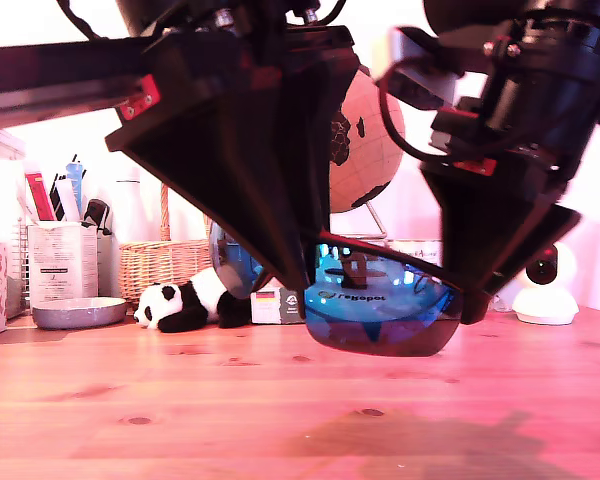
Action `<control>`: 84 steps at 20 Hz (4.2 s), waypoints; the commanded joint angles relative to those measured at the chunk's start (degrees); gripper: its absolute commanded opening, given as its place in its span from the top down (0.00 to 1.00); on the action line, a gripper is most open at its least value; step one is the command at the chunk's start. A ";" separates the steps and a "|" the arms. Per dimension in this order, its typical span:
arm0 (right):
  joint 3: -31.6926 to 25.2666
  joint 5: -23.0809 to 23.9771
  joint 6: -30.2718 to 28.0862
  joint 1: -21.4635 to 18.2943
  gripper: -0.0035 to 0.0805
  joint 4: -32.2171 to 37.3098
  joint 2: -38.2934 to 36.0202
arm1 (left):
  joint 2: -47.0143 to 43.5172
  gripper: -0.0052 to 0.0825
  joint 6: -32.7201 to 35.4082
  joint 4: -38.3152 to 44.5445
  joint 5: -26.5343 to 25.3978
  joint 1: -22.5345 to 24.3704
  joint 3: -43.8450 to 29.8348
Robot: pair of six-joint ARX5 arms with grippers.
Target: Pick up the sunglasses and open them, then place them back on the table
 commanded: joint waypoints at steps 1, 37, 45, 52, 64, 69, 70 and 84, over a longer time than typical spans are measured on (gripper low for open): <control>-0.09 1.09 1.79 -1.99 0.71 -0.37 0.48 | -0.37 0.96 0.20 -0.85 0.20 -0.17 -1.05; 5.77 -9.46 -10.88 -3.15 0.71 4.17 0.46 | 1.62 0.65 24.24 -6.54 10.86 10.45 -1.07; 5.77 -9.49 -10.84 -5.38 0.71 4.02 0.46 | 7.63 0.65 27.78 -2.73 11.17 11.15 -1.18; 5.77 -9.51 -10.84 -5.95 0.71 4.07 0.46 | 10.73 0.65 28.48 -1.97 11.19 11.80 -1.18; 5.77 -9.55 -10.84 -5.92 0.71 4.61 0.46 | 13.05 0.65 28.68 -1.53 9.53 12.37 -1.16; 5.77 -9.53 -10.84 -5.95 0.71 4.81 0.46 | 13.16 0.65 28.30 -0.42 10.82 12.37 -1.16; 5.77 -9.53 -10.84 -5.95 0.71 4.81 0.46 | 13.18 0.65 28.28 0.35 11.43 12.39 -1.16; 5.77 -9.49 -10.82 -5.95 0.71 4.59 0.46 | 16.22 0.65 28.52 2.84 11.67 15.47 -1.16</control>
